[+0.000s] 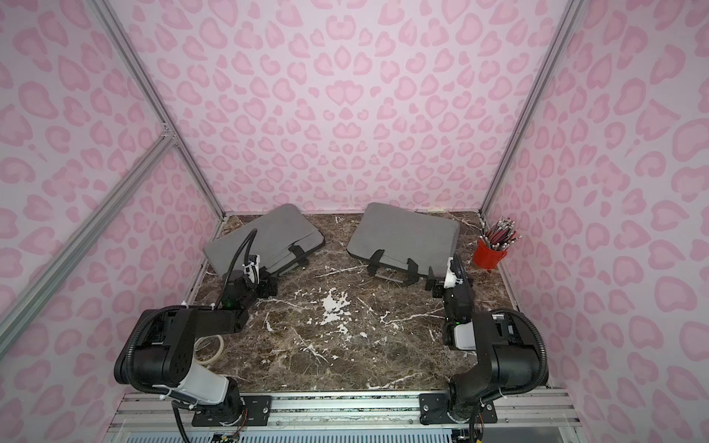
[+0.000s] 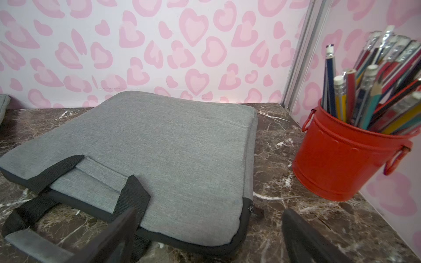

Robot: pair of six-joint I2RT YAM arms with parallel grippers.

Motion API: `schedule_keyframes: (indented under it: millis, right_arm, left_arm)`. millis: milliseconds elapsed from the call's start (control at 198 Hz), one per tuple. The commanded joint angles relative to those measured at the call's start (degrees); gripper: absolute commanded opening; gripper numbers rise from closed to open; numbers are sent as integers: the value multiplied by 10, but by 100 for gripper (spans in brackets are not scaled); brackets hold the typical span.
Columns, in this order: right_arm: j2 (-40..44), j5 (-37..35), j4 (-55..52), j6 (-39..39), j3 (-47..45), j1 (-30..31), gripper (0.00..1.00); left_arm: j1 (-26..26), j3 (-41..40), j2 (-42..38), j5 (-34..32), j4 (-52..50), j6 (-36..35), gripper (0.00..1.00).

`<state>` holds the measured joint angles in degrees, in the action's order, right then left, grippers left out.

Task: Open the zippered laptop bag and take out the laptop
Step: Pick up the zippered laptop bag from the center of the board.

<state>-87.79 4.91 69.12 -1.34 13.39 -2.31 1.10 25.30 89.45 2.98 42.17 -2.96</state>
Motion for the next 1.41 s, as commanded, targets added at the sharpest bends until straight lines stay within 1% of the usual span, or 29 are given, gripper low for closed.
schedule_keyframes:
  millis: [0,973,1079,1235,1286,1336,1407]
  right_arm:
    - [-3,-1,22,-1,2,0,100]
    - [-1,1,25,-1,-1,0,100]
    - [13,17,12,9,0,0,100]
    - [52,13,-31,7,6,0,100]
    - [68,13,-51,7,9,0,100]
    - [90,7,-73,5,13,0,100]
    - [128,-9,-123,-9,25,2,100]
  left_arm:
    - [0,2,0,1,27,-1,100]
    - [0,1,0,1,27,0,100]
    - [-1,2,0,2,27,0,100]
    - [-4,0,-3,6,31,2,100]
    - [-5,13,-12,5,1,3,100]
    - [-6,34,-28,12,-51,2,100]
    - [-6,59,-51,29,-110,-6,100]
